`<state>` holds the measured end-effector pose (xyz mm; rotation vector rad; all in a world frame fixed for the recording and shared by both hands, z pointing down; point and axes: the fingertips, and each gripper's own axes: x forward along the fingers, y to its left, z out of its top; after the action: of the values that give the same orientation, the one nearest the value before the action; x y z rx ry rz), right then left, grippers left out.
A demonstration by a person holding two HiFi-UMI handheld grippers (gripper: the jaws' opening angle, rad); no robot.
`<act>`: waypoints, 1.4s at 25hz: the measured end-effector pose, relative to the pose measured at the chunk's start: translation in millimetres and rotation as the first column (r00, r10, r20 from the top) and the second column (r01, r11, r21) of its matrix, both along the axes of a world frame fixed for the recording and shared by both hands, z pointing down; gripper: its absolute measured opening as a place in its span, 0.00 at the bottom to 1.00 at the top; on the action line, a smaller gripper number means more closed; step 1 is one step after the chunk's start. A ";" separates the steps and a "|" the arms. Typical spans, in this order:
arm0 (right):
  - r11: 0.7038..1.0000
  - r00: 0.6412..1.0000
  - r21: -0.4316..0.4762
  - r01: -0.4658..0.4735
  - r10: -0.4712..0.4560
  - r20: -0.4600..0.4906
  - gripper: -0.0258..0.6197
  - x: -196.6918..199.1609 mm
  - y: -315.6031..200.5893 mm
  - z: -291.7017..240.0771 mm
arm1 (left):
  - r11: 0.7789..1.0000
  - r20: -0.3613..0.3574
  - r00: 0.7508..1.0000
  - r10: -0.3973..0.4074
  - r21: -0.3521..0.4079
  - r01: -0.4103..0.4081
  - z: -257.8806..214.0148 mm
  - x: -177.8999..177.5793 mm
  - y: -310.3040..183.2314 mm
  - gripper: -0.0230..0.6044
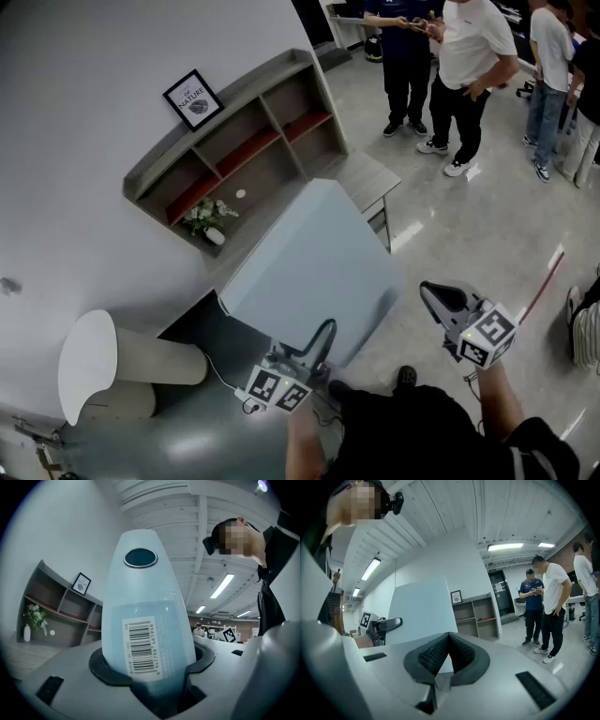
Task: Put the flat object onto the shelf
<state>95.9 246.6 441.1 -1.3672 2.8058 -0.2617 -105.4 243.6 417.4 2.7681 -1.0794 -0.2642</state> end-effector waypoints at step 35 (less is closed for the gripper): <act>0.998 1.000 -0.061 -0.022 0.022 -0.010 0.06 18.8 -30.8 31.0 | 0.999 0.004 1.000 -0.004 -0.033 0.004 18.9 31.5 -35.1 0.52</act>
<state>114.7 215.8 472.1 -1.4136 2.8109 -0.3444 -73.9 208.6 436.3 2.7391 -1.0809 -0.2396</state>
